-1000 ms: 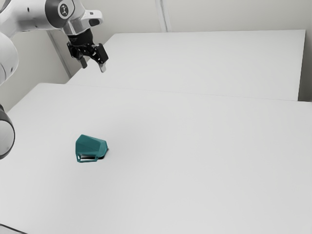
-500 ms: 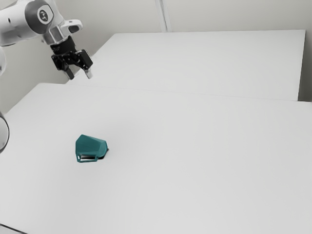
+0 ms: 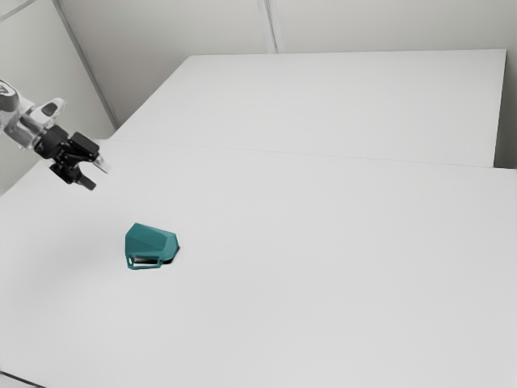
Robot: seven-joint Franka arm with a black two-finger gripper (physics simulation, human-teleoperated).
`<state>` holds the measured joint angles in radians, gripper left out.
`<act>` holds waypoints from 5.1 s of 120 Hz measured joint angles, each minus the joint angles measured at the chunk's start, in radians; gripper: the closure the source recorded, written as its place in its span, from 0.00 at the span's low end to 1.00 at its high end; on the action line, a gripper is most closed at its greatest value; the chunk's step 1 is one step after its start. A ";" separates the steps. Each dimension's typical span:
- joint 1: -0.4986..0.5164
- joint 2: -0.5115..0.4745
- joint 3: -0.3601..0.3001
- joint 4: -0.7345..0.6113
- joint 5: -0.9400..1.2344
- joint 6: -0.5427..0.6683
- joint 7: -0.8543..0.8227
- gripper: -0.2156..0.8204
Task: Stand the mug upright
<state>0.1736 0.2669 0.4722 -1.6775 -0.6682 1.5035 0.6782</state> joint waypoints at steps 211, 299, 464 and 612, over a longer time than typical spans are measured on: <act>-0.002 0.068 -0.020 -0.300 -0.317 0.102 0.483 0.93; -0.177 -0.172 -0.336 -0.170 0.499 0.423 0.130 0.96; -0.192 -0.050 -0.448 -0.319 0.623 0.701 -0.452 0.74; -0.189 -0.125 -0.437 0.127 0.639 0.233 -0.468 0.21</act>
<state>-0.0151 0.1417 0.0350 -1.5502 -0.0287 1.7366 0.2104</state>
